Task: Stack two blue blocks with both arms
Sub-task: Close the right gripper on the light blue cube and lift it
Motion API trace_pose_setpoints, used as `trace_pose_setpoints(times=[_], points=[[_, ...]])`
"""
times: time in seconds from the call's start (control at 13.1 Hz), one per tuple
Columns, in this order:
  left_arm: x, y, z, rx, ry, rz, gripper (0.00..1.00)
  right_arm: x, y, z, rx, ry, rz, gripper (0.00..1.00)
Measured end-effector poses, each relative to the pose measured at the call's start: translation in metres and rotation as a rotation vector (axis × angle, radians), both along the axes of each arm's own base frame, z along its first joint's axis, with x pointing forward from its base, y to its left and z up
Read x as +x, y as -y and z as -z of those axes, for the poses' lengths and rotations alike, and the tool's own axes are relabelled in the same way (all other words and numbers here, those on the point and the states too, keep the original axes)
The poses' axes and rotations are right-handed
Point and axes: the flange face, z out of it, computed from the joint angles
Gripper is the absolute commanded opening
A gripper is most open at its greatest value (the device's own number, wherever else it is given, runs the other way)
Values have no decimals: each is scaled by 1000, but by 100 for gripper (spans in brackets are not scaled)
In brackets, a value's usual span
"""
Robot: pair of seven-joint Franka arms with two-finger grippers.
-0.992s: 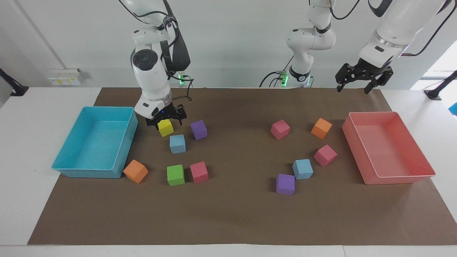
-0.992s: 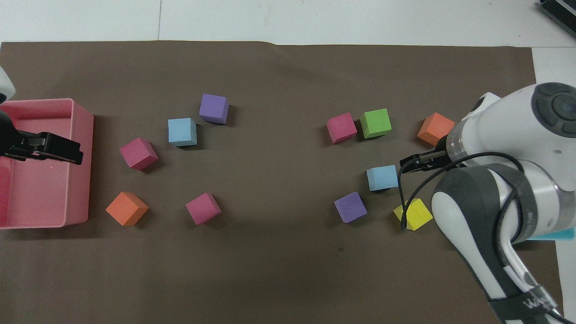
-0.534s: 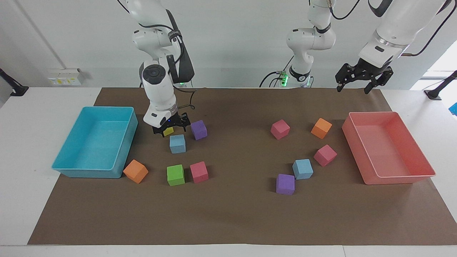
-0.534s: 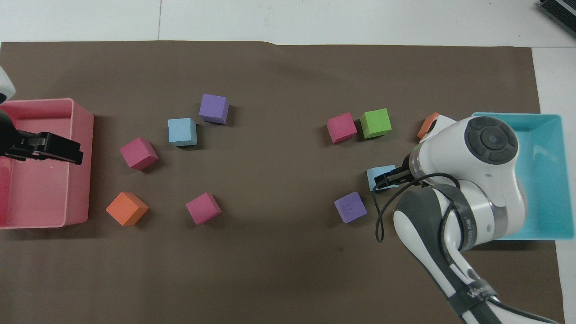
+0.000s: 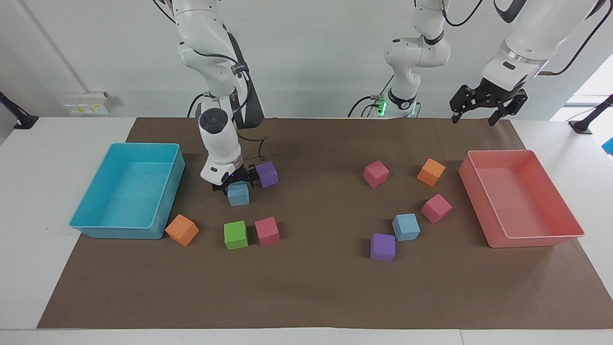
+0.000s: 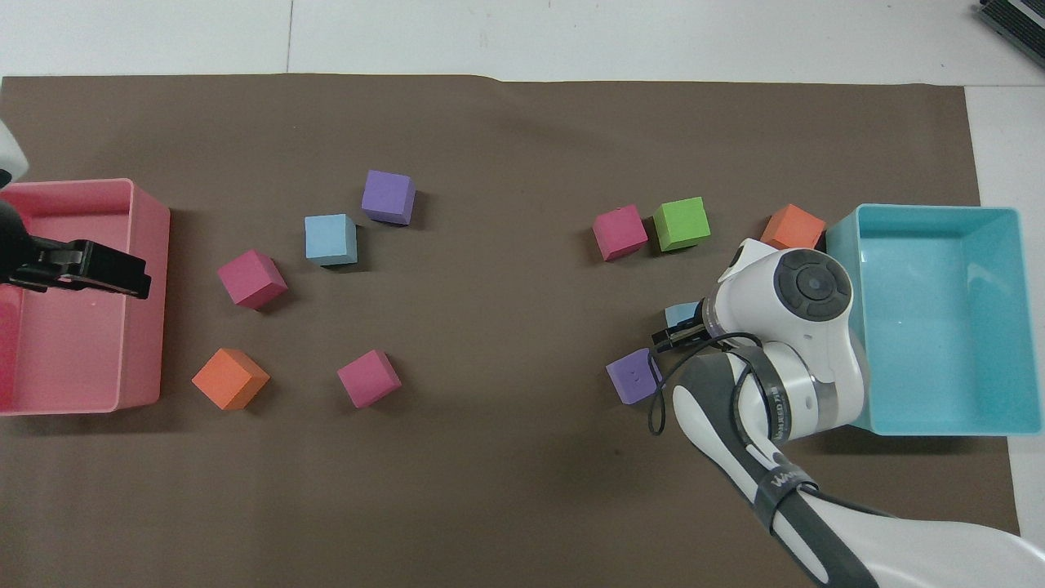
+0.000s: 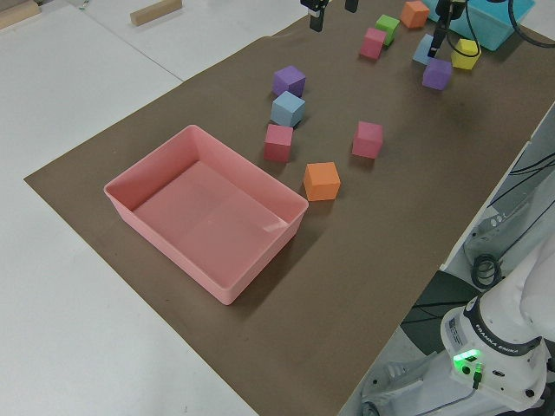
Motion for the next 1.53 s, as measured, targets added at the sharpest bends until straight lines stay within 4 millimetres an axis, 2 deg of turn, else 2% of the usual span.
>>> trace_pose_setpoints(times=[0.38,0.46,0.53,0.61,0.69,1.14,1.3,1.53], points=[[0,0,0,0,0,0,100,-2,12,6,0,-12,-29,100],[0,0,0,0,0,0,100,-2,12,7,0,-13,-35,88],[0,0,0,0,0,0,100,-2,12,7,0,-13,-41,70],[0,0,0,0,0,0,100,-2,12,7,0,-13,-44,29],[0,0,0,0,0,0,100,-2,12,7,0,-13,-44,0],[0,0,0,0,0,0,100,2,11,0,5,-9,-41,0],[0,0,0,0,0,0,100,12,9,-23,26,-5,-17,0],[0,0,0,0,0,0,100,20,6,-80,42,6,44,0]])
